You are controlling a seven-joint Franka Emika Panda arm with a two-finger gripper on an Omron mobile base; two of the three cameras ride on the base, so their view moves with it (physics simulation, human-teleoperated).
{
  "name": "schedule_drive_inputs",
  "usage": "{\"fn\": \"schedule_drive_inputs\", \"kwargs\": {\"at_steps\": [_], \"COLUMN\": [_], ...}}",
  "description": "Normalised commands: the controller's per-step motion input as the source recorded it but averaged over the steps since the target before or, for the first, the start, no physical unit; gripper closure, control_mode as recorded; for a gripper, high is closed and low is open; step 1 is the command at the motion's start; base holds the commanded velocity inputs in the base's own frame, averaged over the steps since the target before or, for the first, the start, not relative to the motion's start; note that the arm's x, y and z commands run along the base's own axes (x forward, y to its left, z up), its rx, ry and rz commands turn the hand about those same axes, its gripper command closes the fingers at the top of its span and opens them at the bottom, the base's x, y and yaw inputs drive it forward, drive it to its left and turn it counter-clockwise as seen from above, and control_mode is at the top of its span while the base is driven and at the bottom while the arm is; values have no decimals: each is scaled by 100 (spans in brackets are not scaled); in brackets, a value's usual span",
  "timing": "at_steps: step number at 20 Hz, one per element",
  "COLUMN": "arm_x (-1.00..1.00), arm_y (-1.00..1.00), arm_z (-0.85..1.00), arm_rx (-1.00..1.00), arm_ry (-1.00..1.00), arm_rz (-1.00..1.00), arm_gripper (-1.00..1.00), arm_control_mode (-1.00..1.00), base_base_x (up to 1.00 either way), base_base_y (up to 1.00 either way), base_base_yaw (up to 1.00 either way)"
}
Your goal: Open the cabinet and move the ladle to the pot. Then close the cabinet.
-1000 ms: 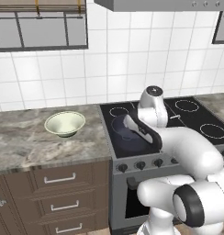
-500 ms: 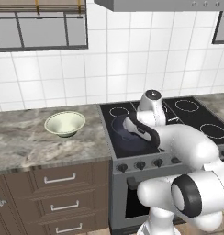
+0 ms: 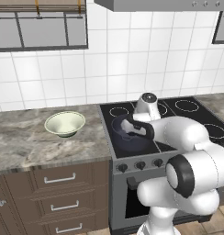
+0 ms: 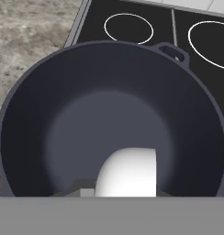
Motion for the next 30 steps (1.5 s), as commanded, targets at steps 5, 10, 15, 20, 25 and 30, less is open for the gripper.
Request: {"fn": "schedule_drive_inputs", "kwargs": {"at_steps": [5,10,15,20,25,30], "arm_x": [25,15,7,4,1,2], "arm_y": [0,0,0,0,0,0], "arm_z": [-14,-14,-13,-10,-8,-10], "arm_rx": [-2,-3,-1,-1,0,0], "arm_ry": [0,0,0,0,0,0], "arm_rz": [0,0,0,0,0,0], "arm_gripper": [100,100,100,100,100,100], "arm_control_mode": [-100,-100,-100,-100,-100,-100], "base_base_x": [0,0,0,0,0,0], "base_base_y": [0,0,0,0,0,0], "base_base_yaw": [0,0,0,0,0,0]}}
